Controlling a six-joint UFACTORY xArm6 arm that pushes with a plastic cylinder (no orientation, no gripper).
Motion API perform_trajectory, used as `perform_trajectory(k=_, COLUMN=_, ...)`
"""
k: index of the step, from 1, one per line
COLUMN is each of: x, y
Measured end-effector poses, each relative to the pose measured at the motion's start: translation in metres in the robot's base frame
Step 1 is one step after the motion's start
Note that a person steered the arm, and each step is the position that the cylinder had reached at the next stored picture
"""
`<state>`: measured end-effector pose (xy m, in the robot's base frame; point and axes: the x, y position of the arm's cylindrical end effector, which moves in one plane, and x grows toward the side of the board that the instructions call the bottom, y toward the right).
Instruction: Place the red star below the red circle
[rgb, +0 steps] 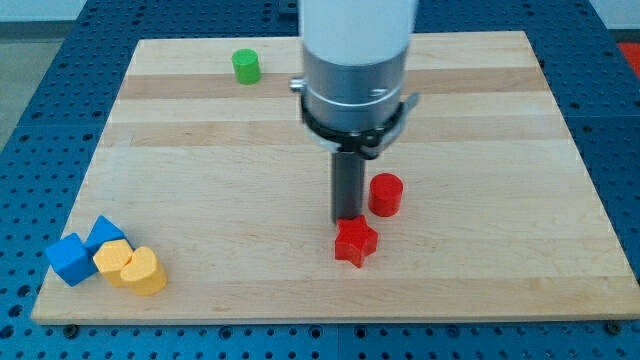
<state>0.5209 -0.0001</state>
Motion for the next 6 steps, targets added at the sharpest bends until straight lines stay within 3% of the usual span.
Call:
perform_trajectory(k=2, x=0.031, y=-0.044)
perform_trajectory(k=3, x=0.043, y=-0.031)
perform_trajectory(k=6, x=0.001, y=0.03)
